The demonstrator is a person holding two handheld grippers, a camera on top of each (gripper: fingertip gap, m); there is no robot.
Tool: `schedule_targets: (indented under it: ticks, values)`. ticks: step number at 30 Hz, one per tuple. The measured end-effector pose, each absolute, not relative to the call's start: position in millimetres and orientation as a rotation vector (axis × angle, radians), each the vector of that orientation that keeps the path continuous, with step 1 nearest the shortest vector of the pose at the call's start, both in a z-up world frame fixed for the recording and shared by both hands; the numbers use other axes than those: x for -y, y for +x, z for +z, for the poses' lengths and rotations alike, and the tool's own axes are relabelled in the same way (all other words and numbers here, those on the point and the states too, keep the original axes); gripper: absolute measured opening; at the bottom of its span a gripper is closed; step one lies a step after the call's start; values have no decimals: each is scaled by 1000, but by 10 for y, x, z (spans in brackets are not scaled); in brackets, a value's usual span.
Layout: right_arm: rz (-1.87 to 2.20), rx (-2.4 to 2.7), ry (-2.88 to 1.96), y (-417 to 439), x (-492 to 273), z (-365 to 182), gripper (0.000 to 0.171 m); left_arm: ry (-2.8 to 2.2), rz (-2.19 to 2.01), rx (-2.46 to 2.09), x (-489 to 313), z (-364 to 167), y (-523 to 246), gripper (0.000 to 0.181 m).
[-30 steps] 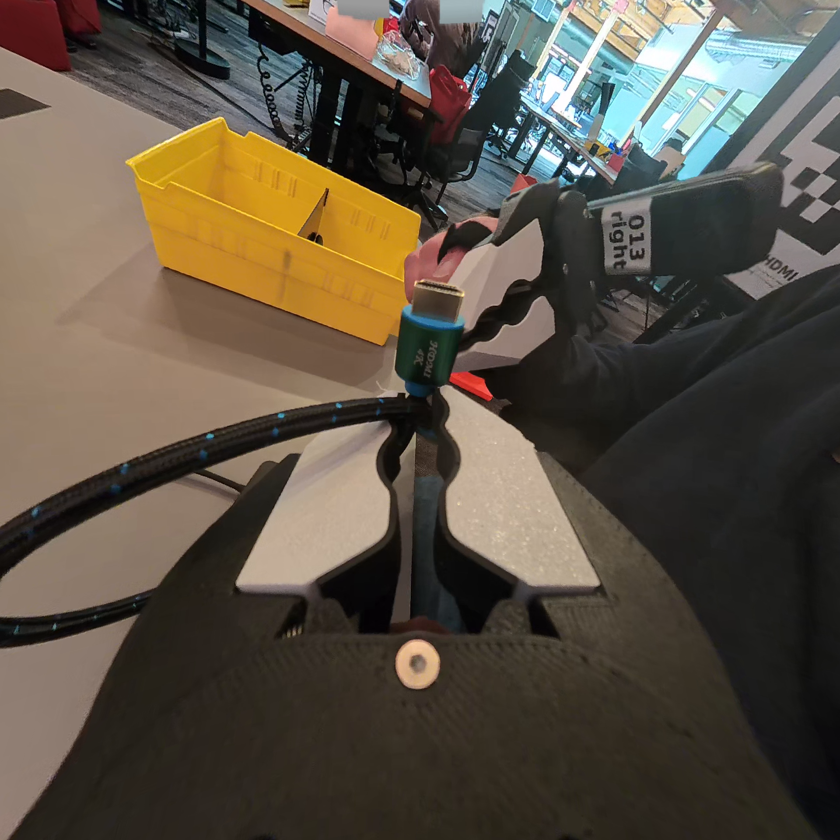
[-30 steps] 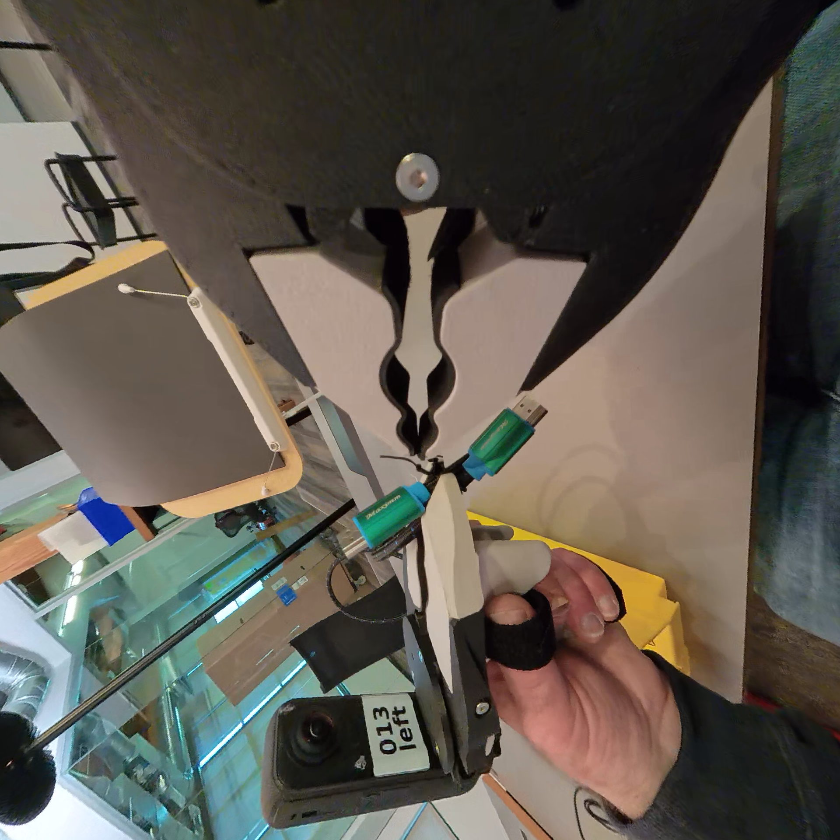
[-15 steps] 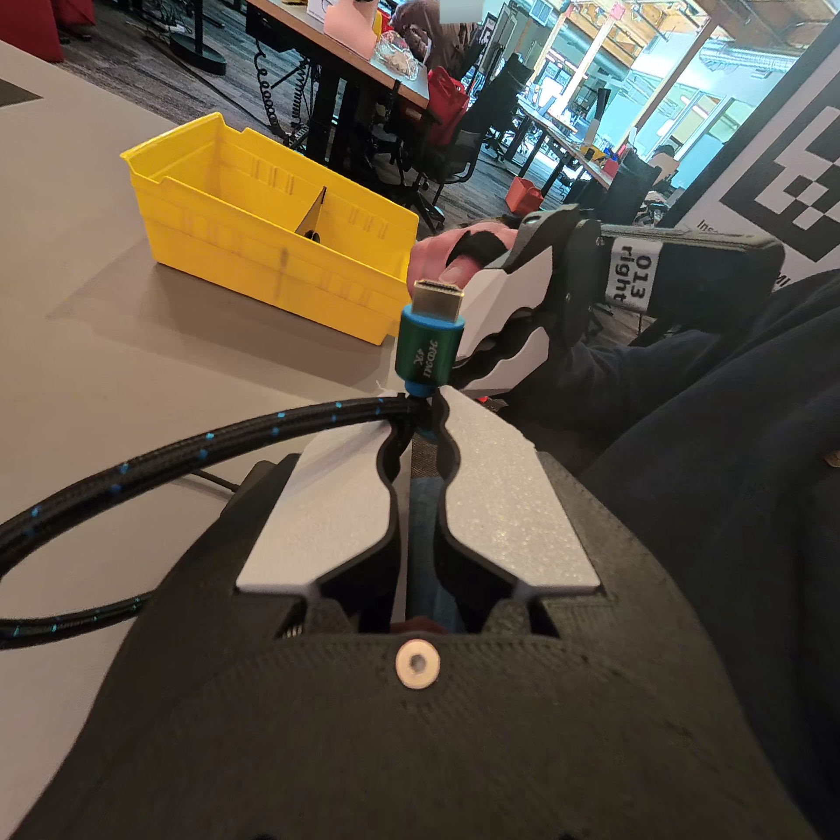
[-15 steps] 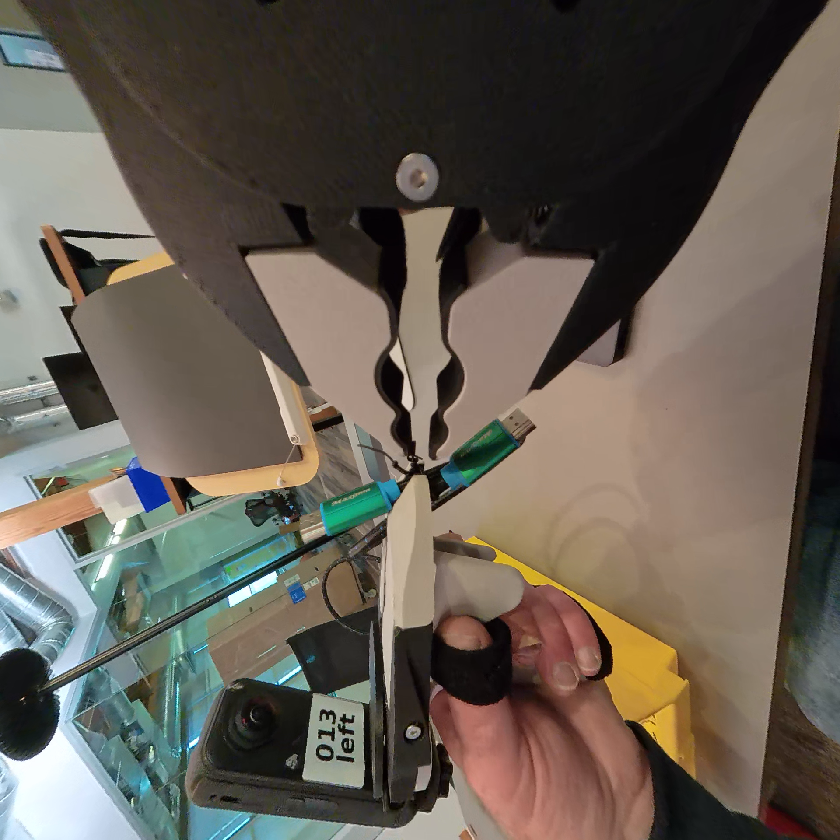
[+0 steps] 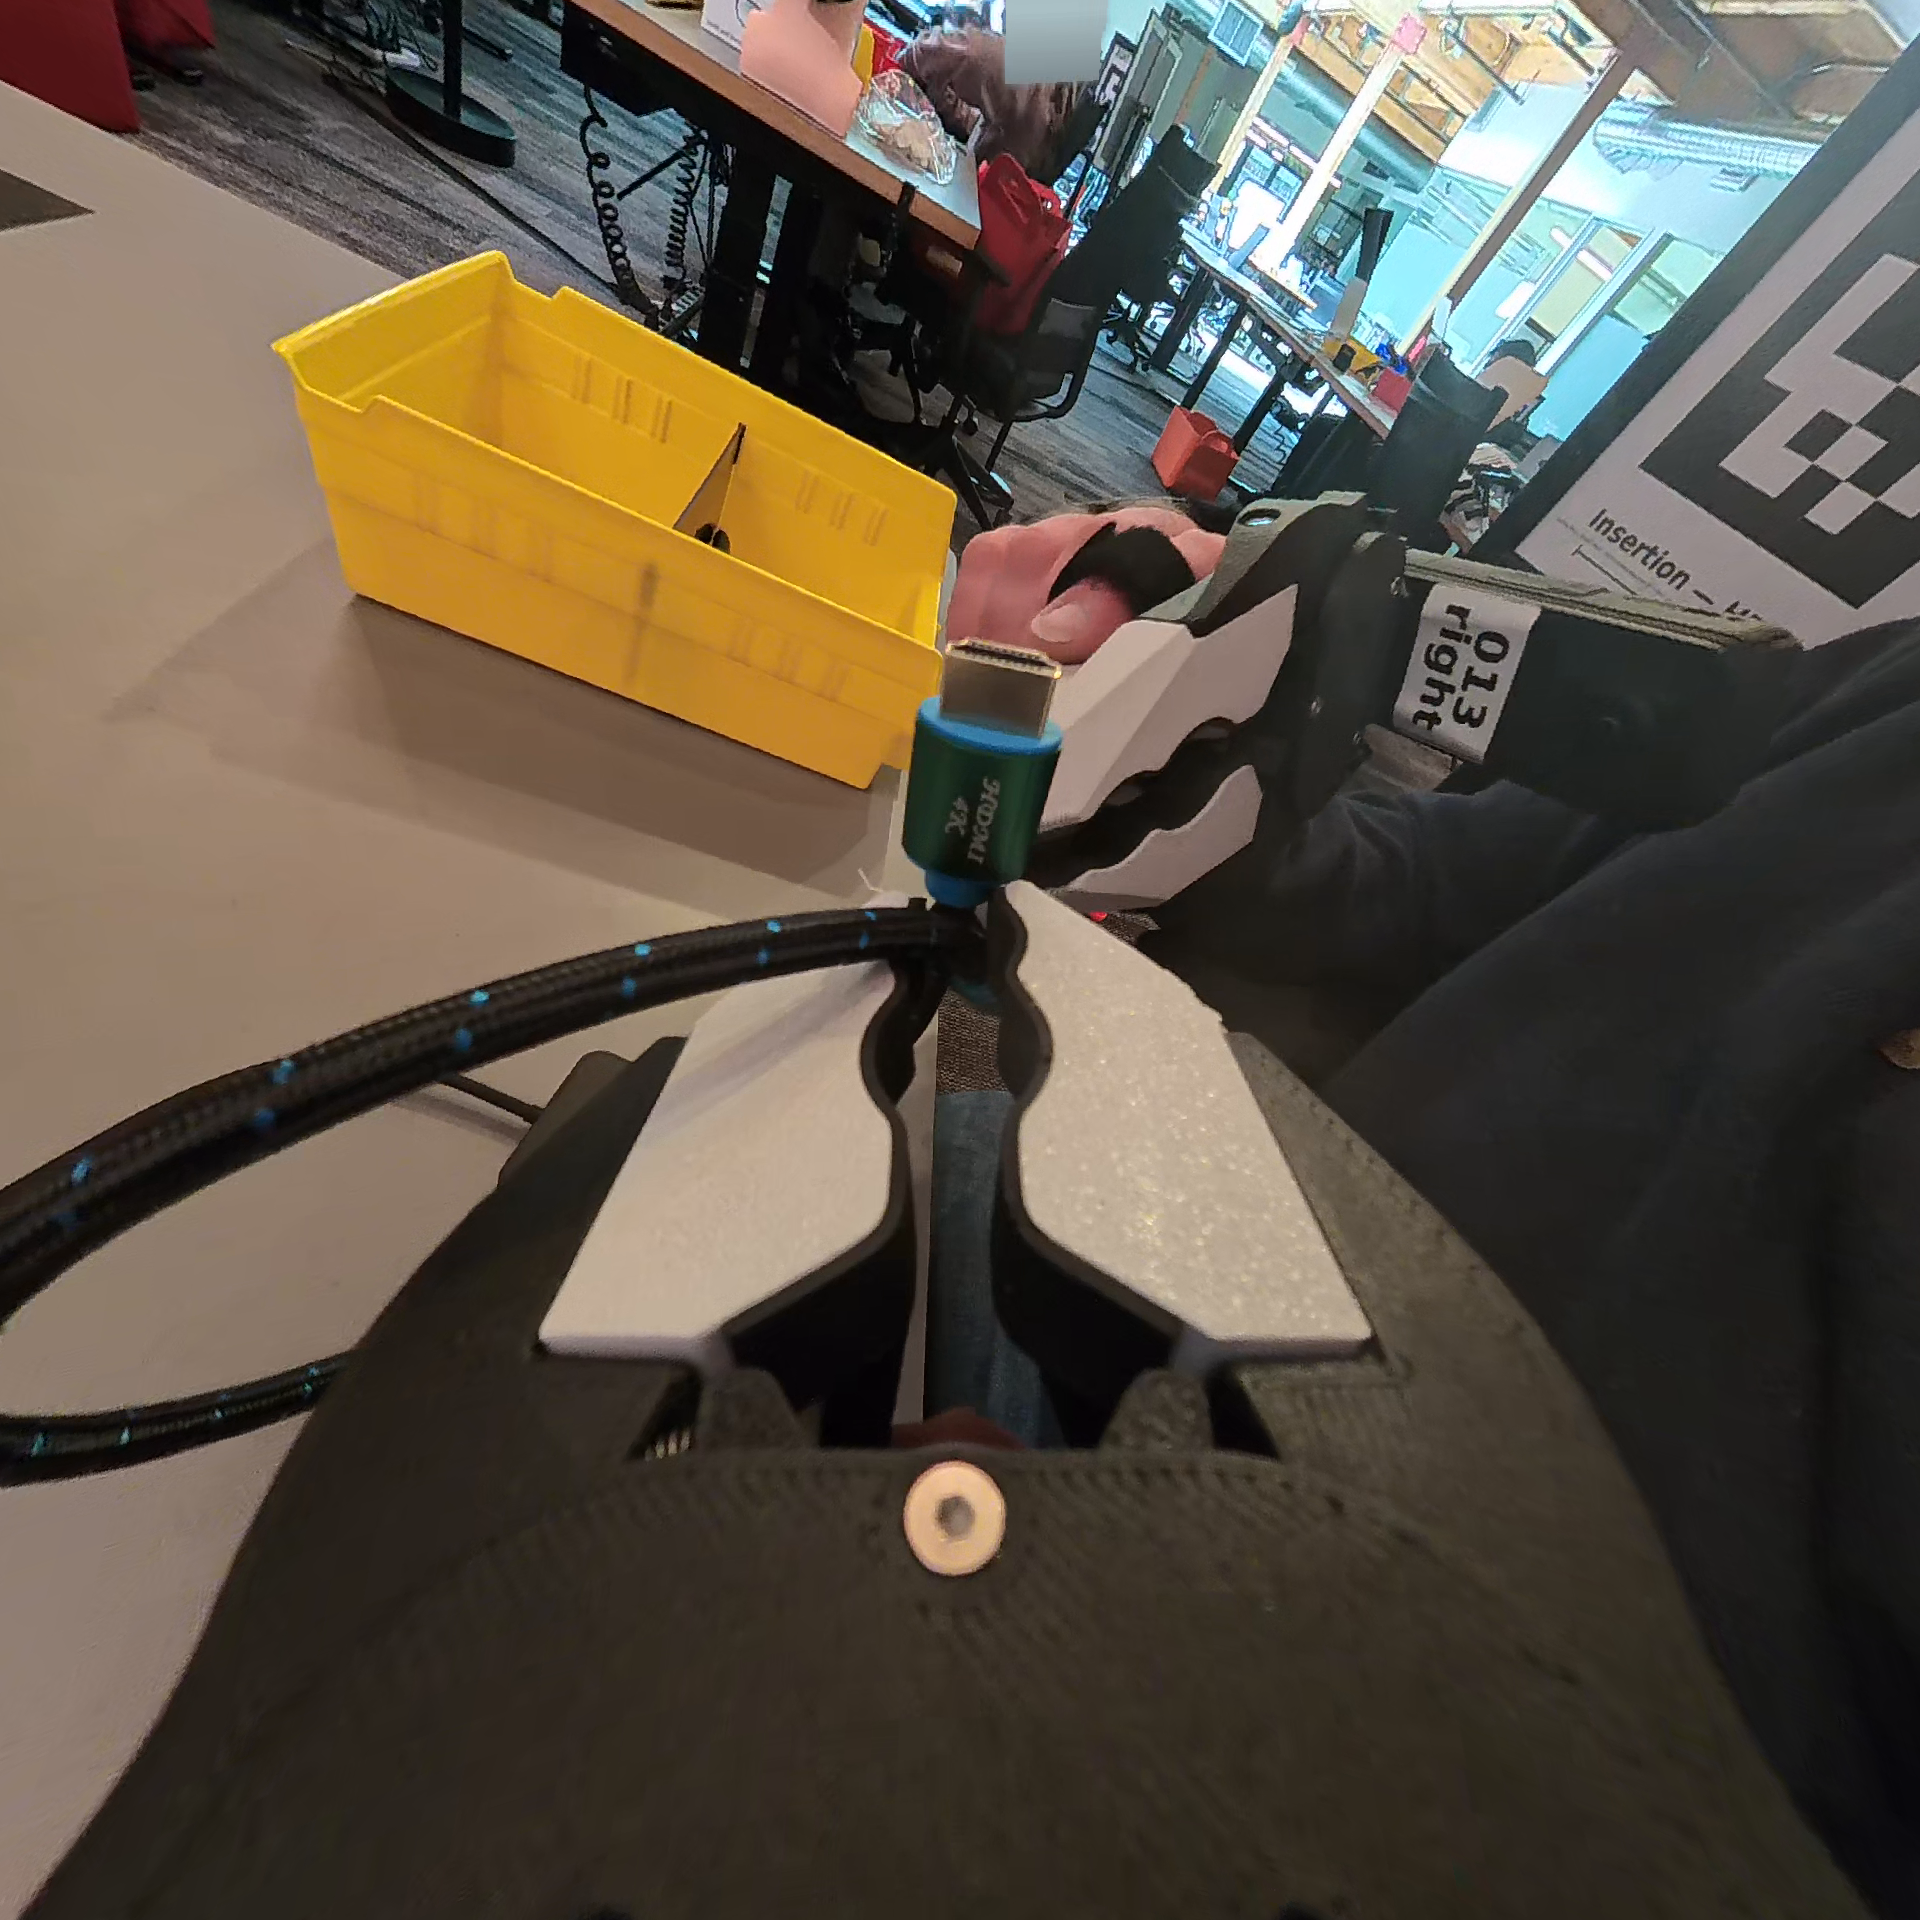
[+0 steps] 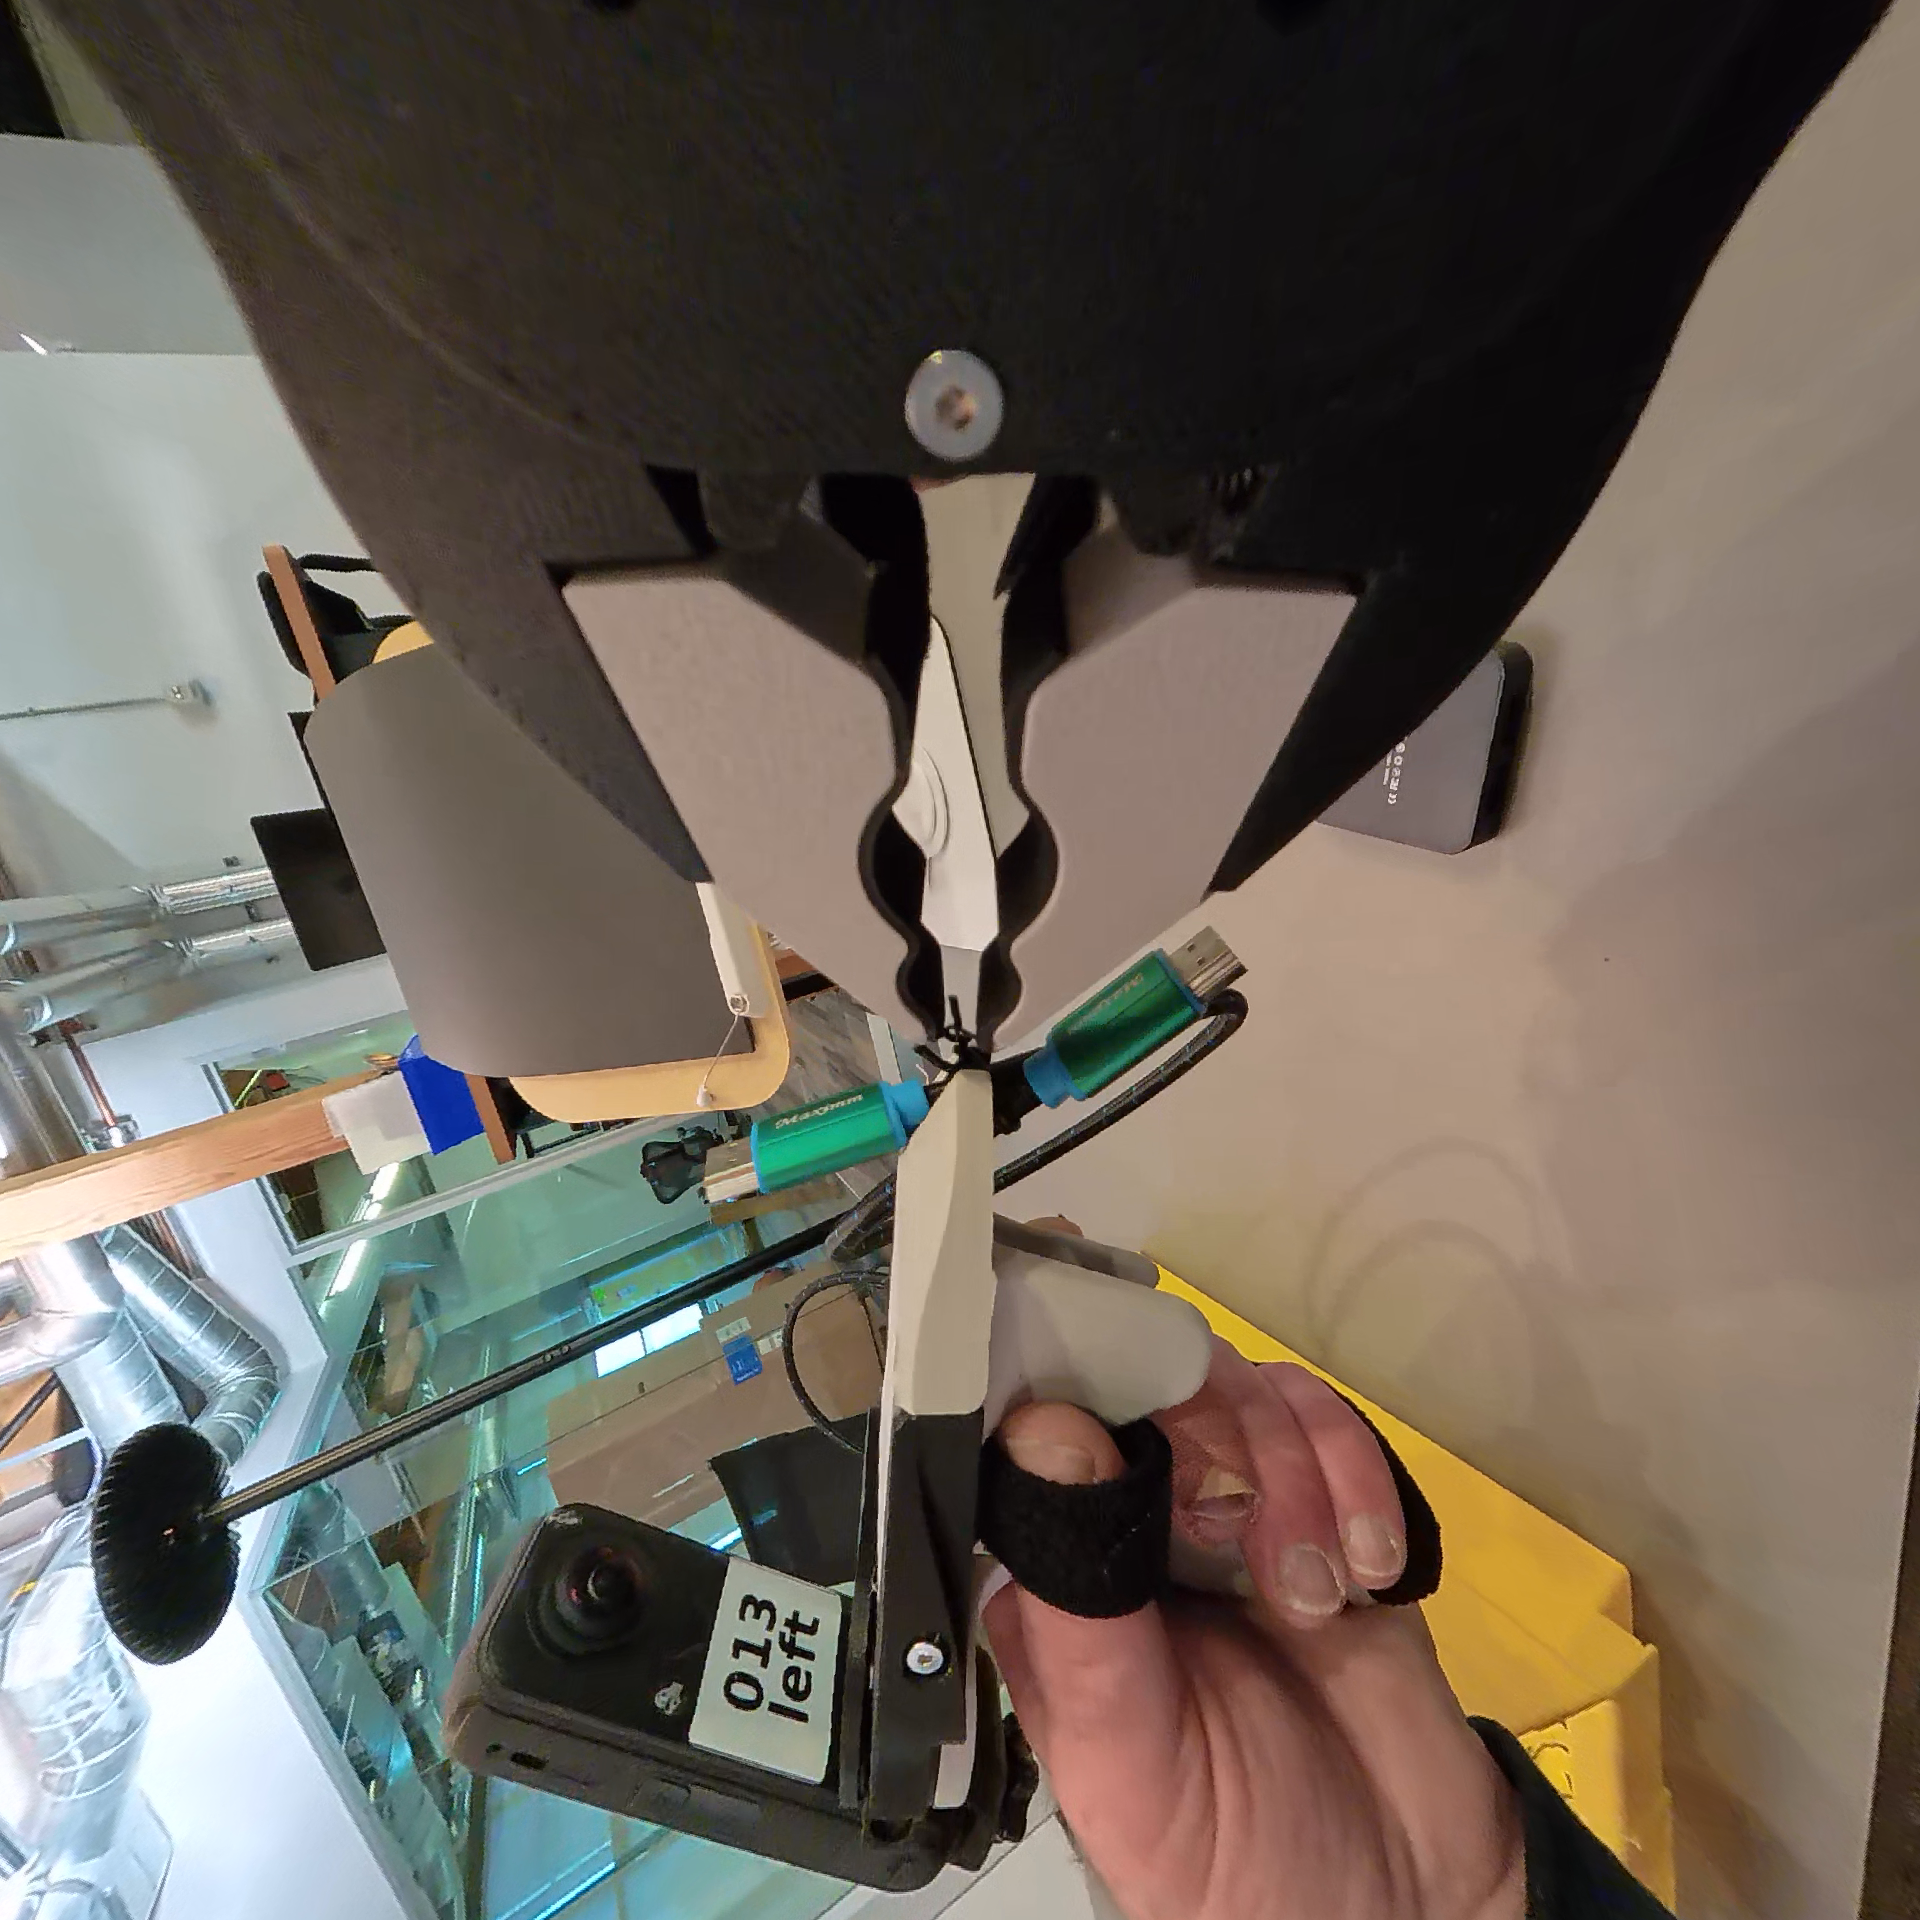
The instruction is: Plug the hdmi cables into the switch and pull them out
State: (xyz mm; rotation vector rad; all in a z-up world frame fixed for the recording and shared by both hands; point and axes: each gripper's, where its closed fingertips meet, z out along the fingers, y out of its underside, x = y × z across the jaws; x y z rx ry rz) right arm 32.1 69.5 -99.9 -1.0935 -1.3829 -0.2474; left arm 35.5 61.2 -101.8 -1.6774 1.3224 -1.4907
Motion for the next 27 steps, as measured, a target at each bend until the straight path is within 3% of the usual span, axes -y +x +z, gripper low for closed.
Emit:
schedule_targets:
  ticks: [13,27]
  values:
    - [23,1311,-1228,325,-703,-1016,0,-1659,-1408,-1363,-617,-1041,357,10]
    - [1052,908,-1483,347,-680,-908,0,-1489,-1169,-1449,-599,-965,366,10]
